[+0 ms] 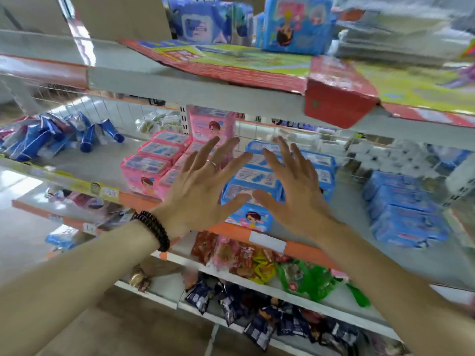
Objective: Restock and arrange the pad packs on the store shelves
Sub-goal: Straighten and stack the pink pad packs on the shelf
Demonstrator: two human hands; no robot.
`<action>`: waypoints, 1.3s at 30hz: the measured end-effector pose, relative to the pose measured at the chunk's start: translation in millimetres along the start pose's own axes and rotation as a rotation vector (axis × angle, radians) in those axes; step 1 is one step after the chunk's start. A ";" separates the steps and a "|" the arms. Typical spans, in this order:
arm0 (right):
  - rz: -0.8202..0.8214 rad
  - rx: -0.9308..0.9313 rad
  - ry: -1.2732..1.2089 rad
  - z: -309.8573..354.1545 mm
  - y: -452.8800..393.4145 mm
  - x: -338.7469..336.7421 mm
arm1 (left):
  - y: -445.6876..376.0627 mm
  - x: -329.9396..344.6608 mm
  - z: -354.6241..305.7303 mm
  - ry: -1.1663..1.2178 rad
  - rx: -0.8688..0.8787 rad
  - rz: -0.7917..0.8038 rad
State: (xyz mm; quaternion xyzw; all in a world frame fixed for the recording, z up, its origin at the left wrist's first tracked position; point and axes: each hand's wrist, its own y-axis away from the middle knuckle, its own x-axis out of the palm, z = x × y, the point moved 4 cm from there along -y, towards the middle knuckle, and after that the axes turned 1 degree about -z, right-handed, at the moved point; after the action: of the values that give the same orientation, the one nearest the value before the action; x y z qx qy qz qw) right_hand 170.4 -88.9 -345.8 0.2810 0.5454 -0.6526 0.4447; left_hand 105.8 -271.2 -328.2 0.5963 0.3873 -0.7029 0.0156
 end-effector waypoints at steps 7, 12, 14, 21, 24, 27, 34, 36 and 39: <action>-0.180 -0.037 0.021 -1.0 39.0 -52.2 | -10.5 -39.9 -49.4 0.071 0.231 -0.082; -0.216 -0.003 0.059 4.0 63.4 -90.3 | -15.9 -50.4 -68.2 0.169 0.349 -0.206; -0.249 -0.008 0.068 8.7 74.9 -101.7 | -10.8 -54.0 -74.5 0.217 0.402 -0.244; -0.421 0.007 0.075 30.5 99.3 -148.2 | -8.6 -93.4 -104.0 0.251 0.474 -0.340; -0.508 -0.029 0.076 36.7 98.6 -176.8 | -25.0 -113.7 -119.2 0.208 0.512 -0.378; -0.551 -0.072 0.110 33.8 95.3 -201.1 | -43.3 -124.2 -125.1 0.146 0.491 -0.415; -0.542 -0.028 0.189 -3.6 81.8 -237.1 | -83.1 -134.4 -144.0 0.021 0.401 -0.453; -0.508 0.012 0.202 -18.3 80.4 -244.5 | -95.7 -131.0 -152.4 -0.005 0.392 -0.452; -0.477 0.027 0.216 -39.5 81.8 -256.7 | -112.8 -123.6 -167.1 -0.008 0.366 -0.440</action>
State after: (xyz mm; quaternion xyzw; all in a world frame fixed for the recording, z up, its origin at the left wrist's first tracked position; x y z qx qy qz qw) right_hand 352.8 18.6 -174.7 0.2183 0.6319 -0.7124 0.2134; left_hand 224.9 -152.6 -161.9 0.4883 0.3740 -0.7499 -0.2435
